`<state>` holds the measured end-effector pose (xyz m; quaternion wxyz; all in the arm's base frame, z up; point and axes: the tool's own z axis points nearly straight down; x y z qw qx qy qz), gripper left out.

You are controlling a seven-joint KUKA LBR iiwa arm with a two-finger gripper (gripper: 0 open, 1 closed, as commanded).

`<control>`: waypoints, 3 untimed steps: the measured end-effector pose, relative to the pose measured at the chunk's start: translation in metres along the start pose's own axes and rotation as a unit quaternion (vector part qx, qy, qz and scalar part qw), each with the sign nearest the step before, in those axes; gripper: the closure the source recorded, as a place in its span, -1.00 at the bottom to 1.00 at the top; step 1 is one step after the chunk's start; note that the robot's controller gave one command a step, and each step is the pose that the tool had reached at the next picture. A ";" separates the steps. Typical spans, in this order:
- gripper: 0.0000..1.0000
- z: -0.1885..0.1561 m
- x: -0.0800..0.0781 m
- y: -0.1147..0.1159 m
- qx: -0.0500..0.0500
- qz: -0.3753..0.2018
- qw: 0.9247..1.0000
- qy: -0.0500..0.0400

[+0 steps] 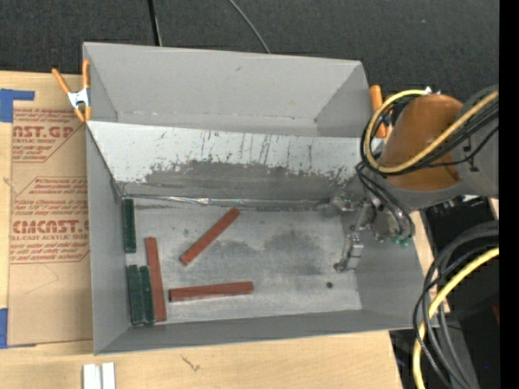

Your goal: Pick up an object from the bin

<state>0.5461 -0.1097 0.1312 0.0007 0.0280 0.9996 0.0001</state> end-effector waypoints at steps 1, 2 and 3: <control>-1.00 0.037 -0.011 0.058 0.000 -0.058 0.998 -0.001; -1.00 0.060 -0.009 0.090 -0.001 -0.104 0.995 0.002; -1.00 0.049 0.023 0.118 0.000 -0.057 0.998 0.001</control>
Offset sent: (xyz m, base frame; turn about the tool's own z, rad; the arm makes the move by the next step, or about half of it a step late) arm 0.0085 0.0422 -0.0276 -0.5166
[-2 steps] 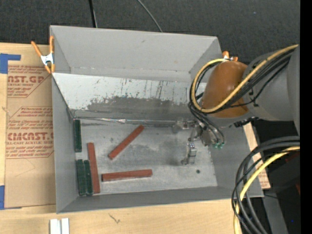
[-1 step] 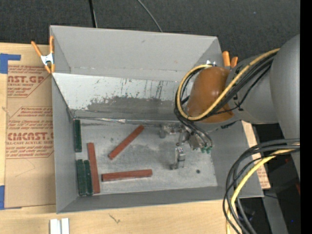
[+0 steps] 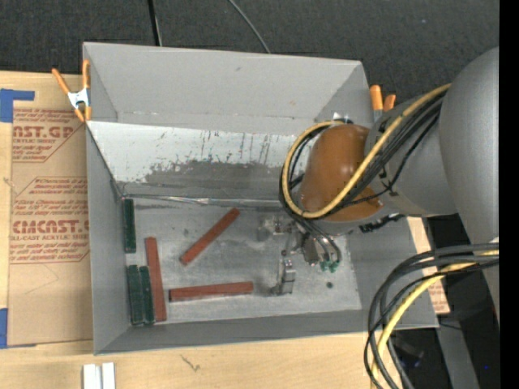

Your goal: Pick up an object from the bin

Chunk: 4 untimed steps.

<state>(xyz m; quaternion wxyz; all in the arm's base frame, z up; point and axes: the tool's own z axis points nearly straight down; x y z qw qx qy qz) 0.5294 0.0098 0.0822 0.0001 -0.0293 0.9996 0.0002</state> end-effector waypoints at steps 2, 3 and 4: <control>1.00 0.008 -0.019 0.119 0.001 0.006 1.000 0.000; 1.00 0.008 -0.019 0.119 0.001 0.006 1.000 0.000; 1.00 -0.136 -0.026 0.111 0.000 -0.054 0.999 -0.002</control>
Offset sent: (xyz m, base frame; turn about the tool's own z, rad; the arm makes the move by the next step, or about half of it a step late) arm 0.0113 0.1202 -0.0078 0.0154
